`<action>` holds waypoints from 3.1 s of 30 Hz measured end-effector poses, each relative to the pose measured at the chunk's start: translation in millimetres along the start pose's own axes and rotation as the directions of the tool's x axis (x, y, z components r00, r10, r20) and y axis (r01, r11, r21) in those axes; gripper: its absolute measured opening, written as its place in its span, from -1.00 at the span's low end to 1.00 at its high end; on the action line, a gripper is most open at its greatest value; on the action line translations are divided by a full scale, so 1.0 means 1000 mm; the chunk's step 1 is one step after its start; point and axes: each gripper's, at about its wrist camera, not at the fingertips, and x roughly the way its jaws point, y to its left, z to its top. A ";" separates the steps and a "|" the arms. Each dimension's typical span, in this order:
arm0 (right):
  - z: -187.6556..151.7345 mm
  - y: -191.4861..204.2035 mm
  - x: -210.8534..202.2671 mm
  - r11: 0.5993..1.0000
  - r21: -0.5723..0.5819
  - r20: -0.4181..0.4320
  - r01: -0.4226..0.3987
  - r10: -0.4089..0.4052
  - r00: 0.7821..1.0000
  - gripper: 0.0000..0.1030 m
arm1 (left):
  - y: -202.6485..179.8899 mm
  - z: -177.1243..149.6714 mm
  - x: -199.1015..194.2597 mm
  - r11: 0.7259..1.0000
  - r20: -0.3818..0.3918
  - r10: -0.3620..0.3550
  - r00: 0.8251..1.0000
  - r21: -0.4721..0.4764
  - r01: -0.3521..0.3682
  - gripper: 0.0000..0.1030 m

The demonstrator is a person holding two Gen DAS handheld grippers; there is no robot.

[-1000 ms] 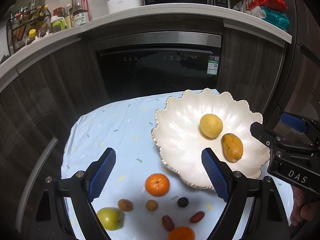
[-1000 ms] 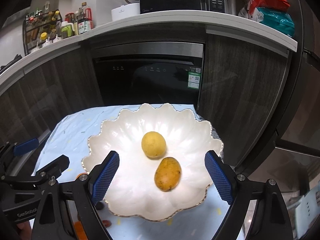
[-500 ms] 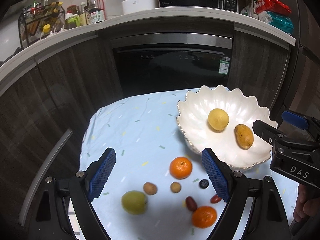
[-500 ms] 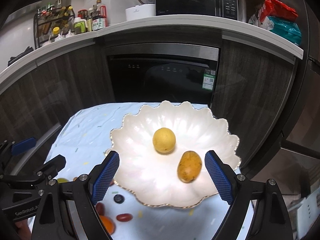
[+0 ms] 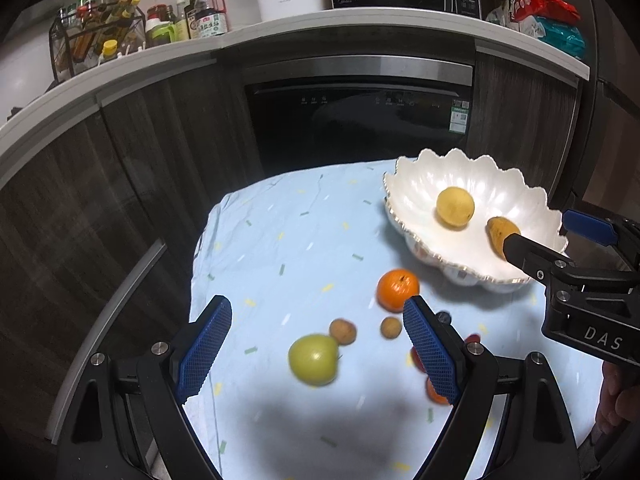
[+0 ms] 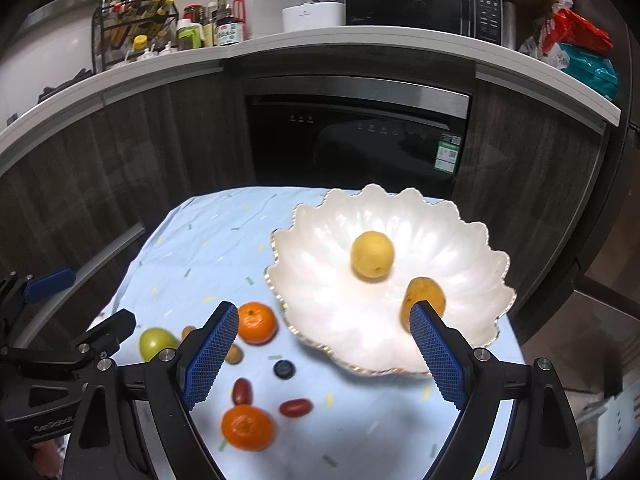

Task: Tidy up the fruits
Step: 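Withdraw both open grippers from the bowl toward the remaining fruits, then close the left gripper on the green apple while the right gripper grasps a mandarin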

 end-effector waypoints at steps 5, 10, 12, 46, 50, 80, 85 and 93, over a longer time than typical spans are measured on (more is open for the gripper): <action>-0.010 0.014 0.000 1.000 0.010 -0.013 0.007 -0.007 1.000 0.71 | 0.013 -0.013 -0.001 1.000 -0.008 0.002 1.000 -0.001 -0.002 0.71; -0.020 0.022 0.004 1.000 0.019 -0.036 0.014 -0.013 0.999 0.71 | 0.022 -0.021 0.001 1.000 -0.009 -0.005 1.000 0.002 0.005 0.71; -0.024 0.025 0.004 1.000 0.022 -0.039 0.021 -0.020 0.999 0.71 | 0.024 -0.023 0.002 1.000 -0.011 -0.009 1.000 0.005 0.009 0.71; -0.080 0.049 0.033 0.999 0.022 -0.196 0.023 -0.019 0.980 0.62 | 0.025 -0.051 0.049 0.987 -0.105 -0.128 0.986 0.080 0.136 0.71; -0.083 0.049 0.040 0.999 0.035 -0.220 0.020 -0.011 0.976 0.50 | 0.025 -0.053 0.058 0.986 -0.121 -0.137 0.983 0.077 0.147 0.69; -0.094 0.051 0.066 0.995 0.082 -0.291 -0.052 0.074 0.954 -0.10 | 0.020 -0.057 0.100 0.975 -0.187 -0.203 0.961 0.055 0.216 -0.11; -0.094 0.050 0.065 0.994 0.090 -0.289 -0.059 0.082 0.954 -0.11 | 0.019 -0.058 0.096 0.974 -0.190 -0.208 0.959 0.053 0.222 -0.11; -0.091 0.047 0.058 0.993 0.097 -0.274 -0.065 0.089 0.957 -0.12 | 0.016 -0.058 0.082 0.976 -0.179 -0.201 0.963 0.053 0.213 -0.11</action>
